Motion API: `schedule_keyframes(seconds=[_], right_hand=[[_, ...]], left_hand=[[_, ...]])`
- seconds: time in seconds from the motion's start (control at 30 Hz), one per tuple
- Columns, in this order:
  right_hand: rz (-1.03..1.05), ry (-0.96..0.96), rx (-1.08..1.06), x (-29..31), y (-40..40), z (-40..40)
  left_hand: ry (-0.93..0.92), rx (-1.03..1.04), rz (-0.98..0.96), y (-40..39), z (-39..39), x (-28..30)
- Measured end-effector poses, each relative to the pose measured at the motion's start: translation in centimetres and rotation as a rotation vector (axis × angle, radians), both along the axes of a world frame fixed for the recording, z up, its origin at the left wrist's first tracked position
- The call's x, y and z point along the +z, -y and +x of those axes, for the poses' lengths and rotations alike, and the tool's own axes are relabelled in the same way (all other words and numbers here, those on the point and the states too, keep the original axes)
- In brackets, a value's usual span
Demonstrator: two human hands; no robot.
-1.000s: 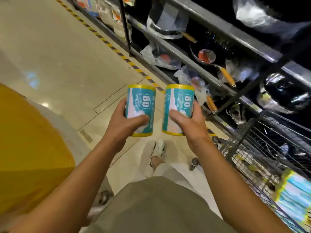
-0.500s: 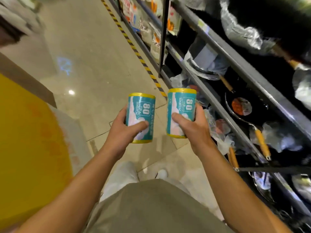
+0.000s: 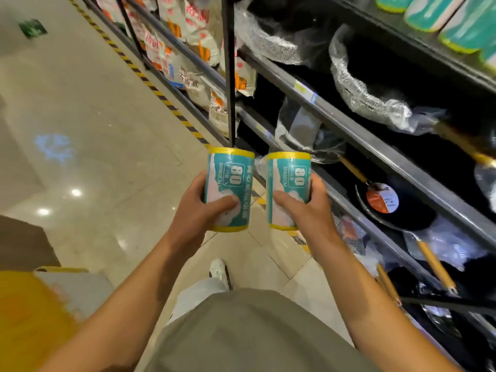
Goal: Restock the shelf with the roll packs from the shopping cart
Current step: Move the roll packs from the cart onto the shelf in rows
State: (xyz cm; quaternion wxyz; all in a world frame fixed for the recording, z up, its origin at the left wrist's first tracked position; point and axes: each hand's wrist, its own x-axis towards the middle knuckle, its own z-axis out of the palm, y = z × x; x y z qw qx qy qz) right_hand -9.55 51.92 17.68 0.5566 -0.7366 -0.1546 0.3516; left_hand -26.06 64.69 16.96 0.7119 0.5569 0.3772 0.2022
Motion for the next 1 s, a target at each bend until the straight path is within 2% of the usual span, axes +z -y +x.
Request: schedule_keyframes(seconds=[0.47, 0.73, 1.0], right_hand=[[0.141, 0.053, -0.264, 2.7, -14.2, 9.9], [0.202, 0.083, -0.319, 4.1, -20.2, 17.4], [0.187, 0.132, -0.409, 6.5, -23.5, 21.0]], left_hand=[[0.064, -0.24, 0.062, -18.1, 13.8, 2.3], [0.098, -0.292, 0.092, -24.4, 22.3, 3.9], [0.104, -0.369, 0.077, -28.8, 27.7, 5.5]])
